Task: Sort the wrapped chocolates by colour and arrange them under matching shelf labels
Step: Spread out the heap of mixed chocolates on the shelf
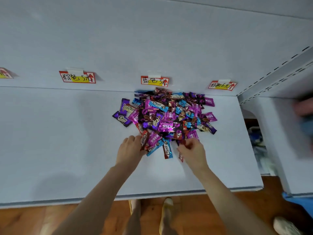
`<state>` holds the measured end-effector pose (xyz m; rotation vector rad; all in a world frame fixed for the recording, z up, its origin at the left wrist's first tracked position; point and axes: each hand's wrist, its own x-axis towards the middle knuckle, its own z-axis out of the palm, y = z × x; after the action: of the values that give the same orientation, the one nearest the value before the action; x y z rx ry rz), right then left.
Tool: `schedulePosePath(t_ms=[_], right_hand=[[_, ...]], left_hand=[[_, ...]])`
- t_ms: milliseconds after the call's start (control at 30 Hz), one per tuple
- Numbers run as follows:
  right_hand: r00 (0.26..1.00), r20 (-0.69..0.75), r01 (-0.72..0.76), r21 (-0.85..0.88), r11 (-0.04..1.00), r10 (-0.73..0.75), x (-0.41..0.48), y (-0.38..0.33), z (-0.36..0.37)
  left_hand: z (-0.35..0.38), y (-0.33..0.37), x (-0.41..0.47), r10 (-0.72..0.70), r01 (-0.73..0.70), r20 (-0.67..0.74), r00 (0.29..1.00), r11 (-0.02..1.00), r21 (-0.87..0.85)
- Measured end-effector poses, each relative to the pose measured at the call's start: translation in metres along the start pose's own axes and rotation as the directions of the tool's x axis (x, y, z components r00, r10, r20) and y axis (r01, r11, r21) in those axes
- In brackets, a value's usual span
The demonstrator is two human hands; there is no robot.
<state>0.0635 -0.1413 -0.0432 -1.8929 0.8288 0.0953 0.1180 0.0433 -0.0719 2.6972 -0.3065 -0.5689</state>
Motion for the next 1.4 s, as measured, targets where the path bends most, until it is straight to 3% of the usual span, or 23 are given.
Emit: schedulePosePath(t_ms=[100,300,467,667,800,867,1000,1100,1233,1400], right_hand=[[0.997,-0.073,0.018,0.001,1.000,-0.018,0.010,-0.007,-0.015],[0.998,0.007,0.057,-0.328,0.943,-0.058,0.040,-0.015,0.005],[1.000,0.011,0.024,-0.397,0.918,-0.022,0.042,-0.012,0.012],[0.995,0.064,0.092,-0.212,0.973,-0.080,0.030,-0.002,-0.020],[0.998,0.045,0.038,-0.129,0.991,-0.032,0.027,0.010,-0.054],[0.999,0.043,-0.003,-0.147,0.989,0.009,0.032,0.013,-0.063],[0.994,0.104,0.061,-0.155,0.986,-0.045,0.045,0.005,-0.053],[0.986,0.167,0.038,-0.213,0.976,-0.002,0.059,-0.001,-0.032],[0.991,0.129,0.026,-0.346,0.938,0.020,0.072,-0.005,-0.014],[0.983,0.182,0.032,-0.113,0.993,-0.011,0.073,-0.006,-0.019]], left_hand=[[-0.002,-0.001,-0.004,0.011,-0.013,0.064,0.998,0.999,0.031],[-0.006,-0.002,-0.014,0.028,-0.035,0.140,0.990,0.998,0.050],[-0.015,0.000,-0.016,-0.070,0.138,0.250,0.966,0.954,-0.266],[-0.014,0.024,-0.008,-0.024,0.148,0.257,0.966,0.867,-0.476],[-0.011,0.045,0.002,-0.107,0.240,0.233,0.967,0.696,-0.677],[-0.010,0.048,0.004,-0.157,0.241,0.185,0.970,0.702,-0.670],[-0.013,0.041,0.001,-0.292,0.270,0.058,0.955,0.767,-0.582],[-0.016,0.026,-0.001,-0.384,0.335,0.023,0.923,0.771,-0.543],[-0.021,0.012,-0.004,-0.407,0.365,0.009,0.913,0.808,-0.463],[-0.020,0.011,-0.002,-0.460,0.368,0.002,0.888,0.708,-0.602]])
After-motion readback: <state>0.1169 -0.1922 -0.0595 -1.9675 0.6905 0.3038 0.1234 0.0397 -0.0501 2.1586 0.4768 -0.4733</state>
